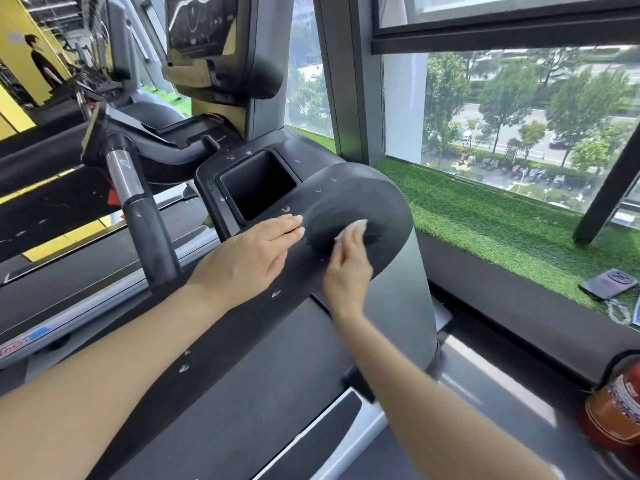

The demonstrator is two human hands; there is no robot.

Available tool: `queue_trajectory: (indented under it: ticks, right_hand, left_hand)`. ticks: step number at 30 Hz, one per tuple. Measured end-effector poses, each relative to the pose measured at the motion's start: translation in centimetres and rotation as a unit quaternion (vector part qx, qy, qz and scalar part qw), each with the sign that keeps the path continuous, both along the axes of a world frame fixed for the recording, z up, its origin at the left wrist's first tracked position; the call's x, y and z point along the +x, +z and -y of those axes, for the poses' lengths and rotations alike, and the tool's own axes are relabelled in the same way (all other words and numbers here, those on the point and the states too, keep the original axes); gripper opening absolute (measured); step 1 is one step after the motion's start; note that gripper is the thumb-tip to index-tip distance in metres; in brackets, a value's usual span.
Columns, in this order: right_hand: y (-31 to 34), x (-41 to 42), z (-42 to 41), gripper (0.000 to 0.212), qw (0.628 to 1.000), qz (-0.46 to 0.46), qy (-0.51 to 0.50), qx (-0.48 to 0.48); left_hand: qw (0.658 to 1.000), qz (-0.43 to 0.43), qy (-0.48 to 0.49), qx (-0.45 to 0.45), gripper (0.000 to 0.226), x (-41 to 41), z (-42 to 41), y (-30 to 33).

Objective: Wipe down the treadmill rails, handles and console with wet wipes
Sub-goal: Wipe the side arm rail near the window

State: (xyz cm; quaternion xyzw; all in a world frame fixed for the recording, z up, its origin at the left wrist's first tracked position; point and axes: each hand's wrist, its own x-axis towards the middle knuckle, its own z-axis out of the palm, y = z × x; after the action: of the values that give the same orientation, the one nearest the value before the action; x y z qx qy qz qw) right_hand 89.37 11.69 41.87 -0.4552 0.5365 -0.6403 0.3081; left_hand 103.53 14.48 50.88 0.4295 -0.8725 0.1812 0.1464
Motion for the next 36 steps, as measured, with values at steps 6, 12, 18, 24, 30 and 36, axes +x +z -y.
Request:
queue_trajectory:
  ticks: [6,12,18,24,30,36]
  right_hand:
    - [-1.5,-1.0,0.4,0.037,0.999,-0.03,0.009,-0.03]
    - [-1.6,-2.6,2.9,0.04,0.996,0.014,-0.061,0.066]
    - [-2.3,1.6,-2.3,0.043,0.994,-0.036,0.038,-0.093]
    - [-4.6,-3.8,4.1,0.028,0.992,0.049,-0.064,0.102]
    - [-3.0,3.6,-3.6,0.046,0.998,0.052,0.012,-0.031]
    - [-4.2,-3.2,3.0,0.027,0.988,0.087,-0.066,0.105]
  left_hand:
    - [1.0,-0.005,0.005,0.015,0.041,0.2,0.3,-0.2]
    - [1.0,0.001,0.007,0.011,0.042,0.1,0.2,-0.1]
    - [1.0,-0.001,0.002,0.011,0.048,0.1,0.2,-0.2]
    - [1.0,0.003,0.006,0.014,0.048,0.1,0.1,-0.1]
    - [1.0,-0.002,0.003,0.003,0.047,-0.1,0.0,-0.2]
    - [1.0,-0.003,0.006,0.001,0.042,-0.1,0.0,-0.1]
